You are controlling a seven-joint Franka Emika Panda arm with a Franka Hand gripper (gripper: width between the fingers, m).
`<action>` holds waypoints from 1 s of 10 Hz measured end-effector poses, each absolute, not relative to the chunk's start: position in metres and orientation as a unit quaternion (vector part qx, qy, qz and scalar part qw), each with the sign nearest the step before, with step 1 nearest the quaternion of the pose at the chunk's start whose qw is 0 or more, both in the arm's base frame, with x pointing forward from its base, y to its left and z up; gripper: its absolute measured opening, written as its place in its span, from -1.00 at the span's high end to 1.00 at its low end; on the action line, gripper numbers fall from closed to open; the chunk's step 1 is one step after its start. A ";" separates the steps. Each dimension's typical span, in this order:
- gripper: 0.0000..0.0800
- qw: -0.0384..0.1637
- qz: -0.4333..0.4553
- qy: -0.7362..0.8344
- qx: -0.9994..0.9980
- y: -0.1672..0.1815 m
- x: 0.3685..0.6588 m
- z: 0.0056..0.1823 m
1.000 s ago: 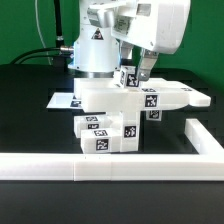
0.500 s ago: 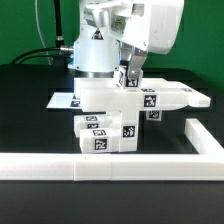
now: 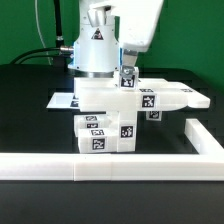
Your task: Assemble chair
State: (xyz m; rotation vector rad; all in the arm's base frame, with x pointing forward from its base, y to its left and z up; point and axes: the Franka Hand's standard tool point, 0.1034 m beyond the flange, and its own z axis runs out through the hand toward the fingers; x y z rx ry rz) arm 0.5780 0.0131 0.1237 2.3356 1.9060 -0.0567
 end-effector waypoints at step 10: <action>0.30 0.054 0.018 0.263 0.963 0.014 0.579 0.123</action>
Offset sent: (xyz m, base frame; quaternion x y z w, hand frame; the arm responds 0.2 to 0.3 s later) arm -0.0112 -0.0013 -0.0115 0.0134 0.0136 0.2805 0.9597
